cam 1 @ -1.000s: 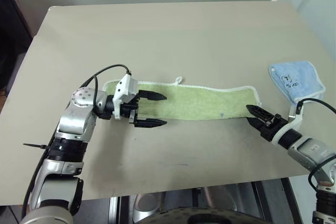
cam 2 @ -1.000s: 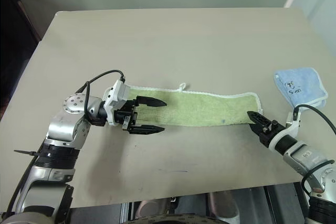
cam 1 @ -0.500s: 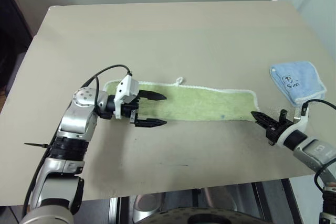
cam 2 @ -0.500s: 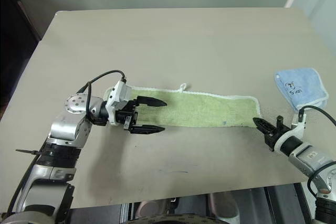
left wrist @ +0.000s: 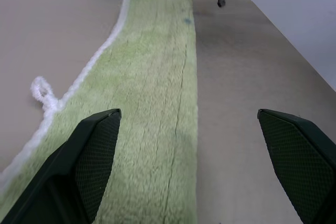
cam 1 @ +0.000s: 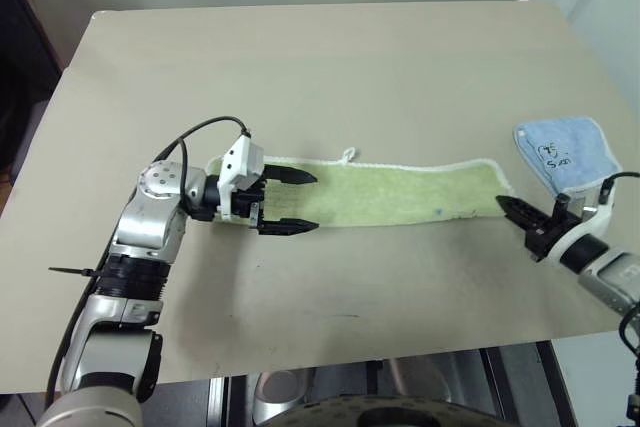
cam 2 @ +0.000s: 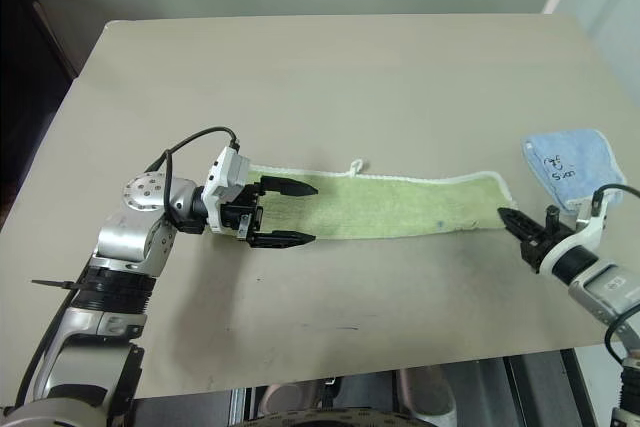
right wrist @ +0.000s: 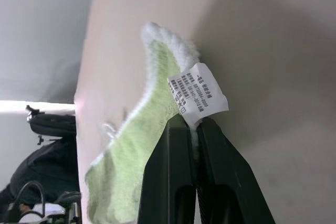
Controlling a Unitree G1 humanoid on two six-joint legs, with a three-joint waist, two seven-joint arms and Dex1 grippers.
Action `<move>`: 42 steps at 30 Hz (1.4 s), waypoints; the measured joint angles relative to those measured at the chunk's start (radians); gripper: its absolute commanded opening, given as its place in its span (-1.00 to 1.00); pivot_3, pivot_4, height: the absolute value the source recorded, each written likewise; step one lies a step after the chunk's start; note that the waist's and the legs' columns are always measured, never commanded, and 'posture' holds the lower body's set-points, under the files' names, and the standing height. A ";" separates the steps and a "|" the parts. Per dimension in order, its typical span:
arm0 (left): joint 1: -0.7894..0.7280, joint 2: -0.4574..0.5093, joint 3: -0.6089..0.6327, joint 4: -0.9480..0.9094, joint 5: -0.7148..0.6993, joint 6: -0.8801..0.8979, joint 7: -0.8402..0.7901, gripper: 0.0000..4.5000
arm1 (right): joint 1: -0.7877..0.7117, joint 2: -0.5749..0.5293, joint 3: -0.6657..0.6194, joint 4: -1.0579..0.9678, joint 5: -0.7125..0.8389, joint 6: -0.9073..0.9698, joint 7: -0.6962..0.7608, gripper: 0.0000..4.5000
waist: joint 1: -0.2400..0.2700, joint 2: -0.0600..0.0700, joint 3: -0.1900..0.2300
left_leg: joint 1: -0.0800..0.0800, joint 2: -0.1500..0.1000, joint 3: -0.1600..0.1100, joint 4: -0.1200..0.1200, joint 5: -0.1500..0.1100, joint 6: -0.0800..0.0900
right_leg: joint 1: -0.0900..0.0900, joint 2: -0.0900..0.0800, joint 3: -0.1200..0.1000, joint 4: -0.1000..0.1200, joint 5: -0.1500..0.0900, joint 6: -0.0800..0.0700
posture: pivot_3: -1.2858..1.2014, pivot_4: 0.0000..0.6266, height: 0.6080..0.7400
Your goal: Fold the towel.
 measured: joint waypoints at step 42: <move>-0.043 0.042 -0.002 0.085 0.026 -0.052 -0.004 1.00 | -0.401 0.159 0.579 -0.191 -0.477 0.125 0.093 -0.99 | -0.009 0.000 0.000 | 0.000 0.001 0.002 0.001 -0.001 0.000 | -0.004 0.000 -0.002 0.001 0.005 0.006 | 0.03 -0.52 1.00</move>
